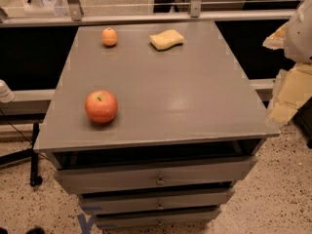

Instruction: Move sponge near orange

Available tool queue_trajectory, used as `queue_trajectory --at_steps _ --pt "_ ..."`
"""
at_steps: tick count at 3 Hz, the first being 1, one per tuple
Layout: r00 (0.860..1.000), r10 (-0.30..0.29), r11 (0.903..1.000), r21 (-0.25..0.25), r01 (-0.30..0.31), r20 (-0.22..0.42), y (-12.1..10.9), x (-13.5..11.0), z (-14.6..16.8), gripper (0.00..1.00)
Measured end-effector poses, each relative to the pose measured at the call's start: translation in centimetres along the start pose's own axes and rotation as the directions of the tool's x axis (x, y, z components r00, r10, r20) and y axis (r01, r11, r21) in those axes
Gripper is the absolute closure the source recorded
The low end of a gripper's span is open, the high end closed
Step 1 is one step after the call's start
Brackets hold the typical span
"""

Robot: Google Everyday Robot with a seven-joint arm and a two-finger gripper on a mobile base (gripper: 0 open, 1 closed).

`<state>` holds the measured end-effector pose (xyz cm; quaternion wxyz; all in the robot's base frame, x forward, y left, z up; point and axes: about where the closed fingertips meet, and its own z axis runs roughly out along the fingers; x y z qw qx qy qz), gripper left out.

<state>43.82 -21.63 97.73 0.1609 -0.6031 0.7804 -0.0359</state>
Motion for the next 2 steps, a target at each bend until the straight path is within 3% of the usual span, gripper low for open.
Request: queue_trajectory --at_steps 2 --pt "1.0 -0.001 0.9999 0.015 0.001 0.012 -0.29 -0.13 -0.13 0.0"
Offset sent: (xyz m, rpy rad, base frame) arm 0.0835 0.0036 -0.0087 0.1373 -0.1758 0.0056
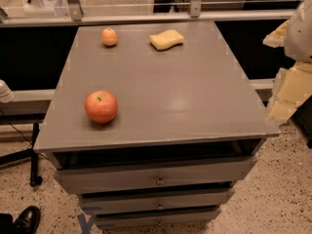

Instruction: Move sponge near orange

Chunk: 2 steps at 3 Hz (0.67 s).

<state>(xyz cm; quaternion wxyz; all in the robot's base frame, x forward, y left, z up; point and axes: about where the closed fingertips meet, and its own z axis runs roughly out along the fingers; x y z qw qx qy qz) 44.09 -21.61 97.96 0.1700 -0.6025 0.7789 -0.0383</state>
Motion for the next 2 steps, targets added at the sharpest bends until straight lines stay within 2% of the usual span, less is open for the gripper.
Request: queue_trajectory --at_steps 1,2 --pt "0.998 0.001 0.9993 0.036 -0.003 0.067 -3.4 -1.4 2.1 0.0" --pt "0.979 0.009 0.994 0.105 -0.031 0.204 -11.9 -4.8 7.2 0.0"
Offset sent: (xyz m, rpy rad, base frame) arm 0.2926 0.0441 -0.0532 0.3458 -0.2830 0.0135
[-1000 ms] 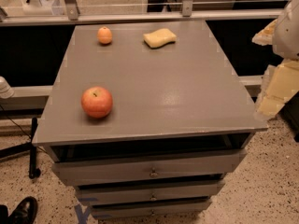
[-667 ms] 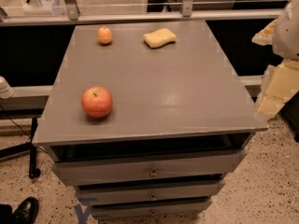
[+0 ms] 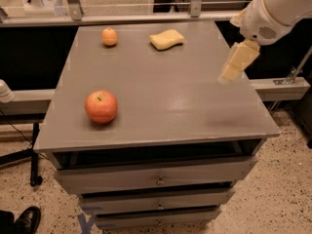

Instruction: Move sponge near orange

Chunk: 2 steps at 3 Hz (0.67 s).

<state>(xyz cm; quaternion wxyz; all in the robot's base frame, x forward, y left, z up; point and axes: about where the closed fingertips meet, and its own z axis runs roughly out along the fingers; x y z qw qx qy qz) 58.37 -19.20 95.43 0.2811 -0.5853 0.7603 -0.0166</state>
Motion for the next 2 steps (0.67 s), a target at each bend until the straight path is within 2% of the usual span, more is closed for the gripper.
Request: queue_trajectory --at_steps 1,2 --pt "0.991 0.047 0.9979 0.039 -0.052 0.125 -6.7 -1.9 6.4 0.0" --pt "0.974 0.119 0.9883 0.071 -0.135 0.192 -11.2 -3.7 12.1 0.0"
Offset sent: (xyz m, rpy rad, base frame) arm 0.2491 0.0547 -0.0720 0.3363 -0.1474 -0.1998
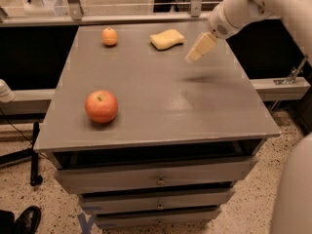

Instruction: Move sponge near orange

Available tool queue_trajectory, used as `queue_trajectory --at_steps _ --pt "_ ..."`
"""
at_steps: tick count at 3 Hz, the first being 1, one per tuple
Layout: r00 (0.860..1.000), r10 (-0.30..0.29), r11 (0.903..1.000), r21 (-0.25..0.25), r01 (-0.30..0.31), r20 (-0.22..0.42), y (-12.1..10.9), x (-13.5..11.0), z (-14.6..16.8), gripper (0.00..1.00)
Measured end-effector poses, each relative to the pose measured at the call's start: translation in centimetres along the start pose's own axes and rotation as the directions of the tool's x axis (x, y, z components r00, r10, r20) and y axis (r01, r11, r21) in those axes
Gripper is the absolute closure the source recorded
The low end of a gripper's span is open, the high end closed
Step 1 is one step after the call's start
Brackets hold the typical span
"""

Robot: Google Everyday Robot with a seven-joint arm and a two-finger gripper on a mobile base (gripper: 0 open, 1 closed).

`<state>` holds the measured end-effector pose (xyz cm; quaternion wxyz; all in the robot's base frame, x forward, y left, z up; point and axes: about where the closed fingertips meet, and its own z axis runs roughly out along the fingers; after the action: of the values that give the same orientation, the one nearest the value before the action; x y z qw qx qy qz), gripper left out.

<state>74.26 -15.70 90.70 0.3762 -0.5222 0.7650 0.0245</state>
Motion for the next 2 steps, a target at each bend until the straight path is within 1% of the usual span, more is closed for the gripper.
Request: queue_trajectory --at_steps 1,2 --pt "0.987 0.149 0.9881 0.028 -0.151 0.053 -3.1 -0.2 5.4 0.0" --pt "0.954 0.282 0.9574 0.031 -0.287 0.105 -5.2 -0.7 8.9 0.0"
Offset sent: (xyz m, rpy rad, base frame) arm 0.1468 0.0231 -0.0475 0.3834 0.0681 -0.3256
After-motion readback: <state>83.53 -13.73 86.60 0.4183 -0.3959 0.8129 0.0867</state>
